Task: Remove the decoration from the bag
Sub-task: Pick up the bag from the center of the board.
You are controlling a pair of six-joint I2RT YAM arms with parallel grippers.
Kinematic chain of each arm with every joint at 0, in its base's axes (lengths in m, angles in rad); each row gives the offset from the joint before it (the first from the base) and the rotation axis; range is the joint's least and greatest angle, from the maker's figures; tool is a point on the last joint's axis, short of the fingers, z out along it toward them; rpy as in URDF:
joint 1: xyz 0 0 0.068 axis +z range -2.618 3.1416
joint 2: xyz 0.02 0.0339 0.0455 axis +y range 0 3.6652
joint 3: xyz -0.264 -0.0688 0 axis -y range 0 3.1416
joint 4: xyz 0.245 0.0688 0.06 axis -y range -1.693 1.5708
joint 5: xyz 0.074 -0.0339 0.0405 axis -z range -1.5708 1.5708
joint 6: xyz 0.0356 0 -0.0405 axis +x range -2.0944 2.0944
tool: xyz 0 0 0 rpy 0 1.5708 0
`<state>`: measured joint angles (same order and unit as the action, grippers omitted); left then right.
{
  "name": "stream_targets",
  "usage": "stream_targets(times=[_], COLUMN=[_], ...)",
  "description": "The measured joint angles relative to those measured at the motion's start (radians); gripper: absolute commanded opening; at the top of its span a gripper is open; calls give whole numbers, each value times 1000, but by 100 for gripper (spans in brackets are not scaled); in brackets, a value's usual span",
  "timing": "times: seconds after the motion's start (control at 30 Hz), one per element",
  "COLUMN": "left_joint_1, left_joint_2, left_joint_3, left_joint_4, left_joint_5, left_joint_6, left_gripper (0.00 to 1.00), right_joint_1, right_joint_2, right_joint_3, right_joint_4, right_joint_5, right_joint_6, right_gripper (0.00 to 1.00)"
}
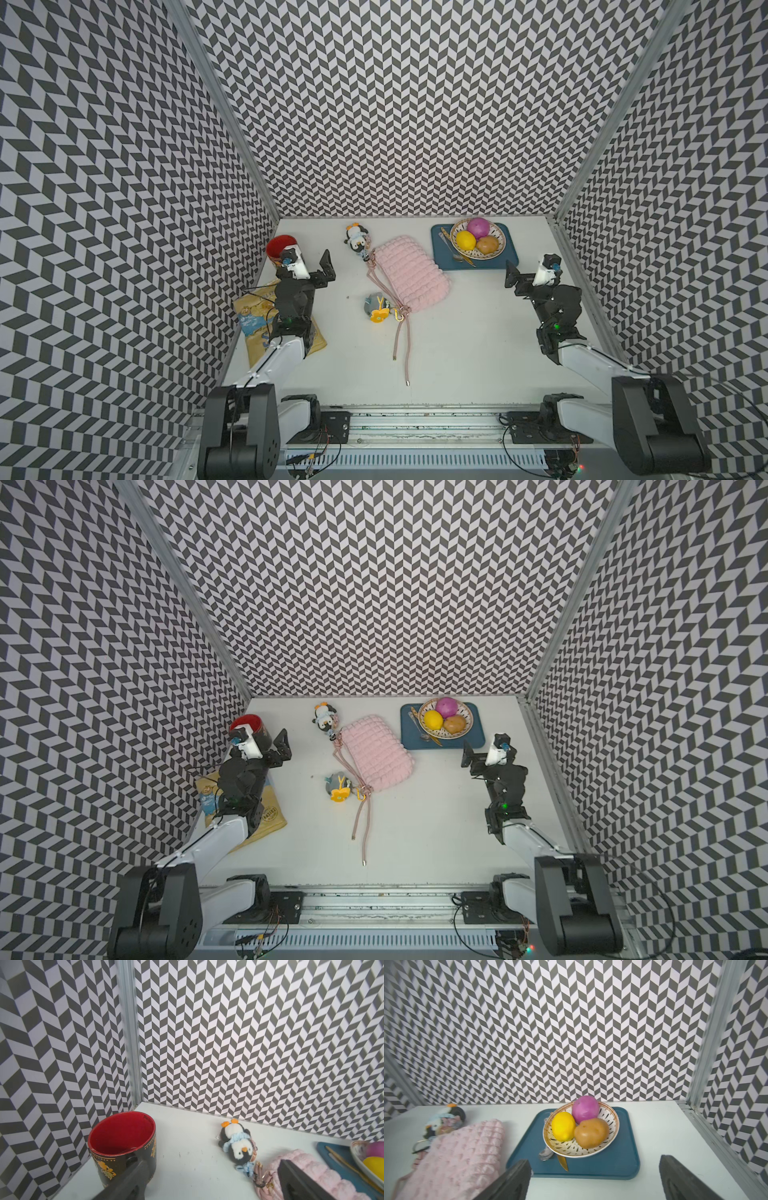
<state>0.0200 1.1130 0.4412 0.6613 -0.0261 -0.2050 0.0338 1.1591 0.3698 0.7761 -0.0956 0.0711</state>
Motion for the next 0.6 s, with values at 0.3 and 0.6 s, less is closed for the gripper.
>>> stream_targets(times=[0.3,0.6], left_joint_1=[-140,-225], left_joint_2=[-164,-153], left_joint_3=[0,-58], left_joint_4=[-299,-341], left_joint_5=[27,137], left_joint_6=[-223,-306], left_gripper=[100,100], right_joint_1=[181,555], right_joint_2=[-137,-80], right_joint_3=[66,155], right_joint_4=[-337,-490], right_joint_5=[-51,67], right_joint_6=[99,110], right_gripper=[99,100])
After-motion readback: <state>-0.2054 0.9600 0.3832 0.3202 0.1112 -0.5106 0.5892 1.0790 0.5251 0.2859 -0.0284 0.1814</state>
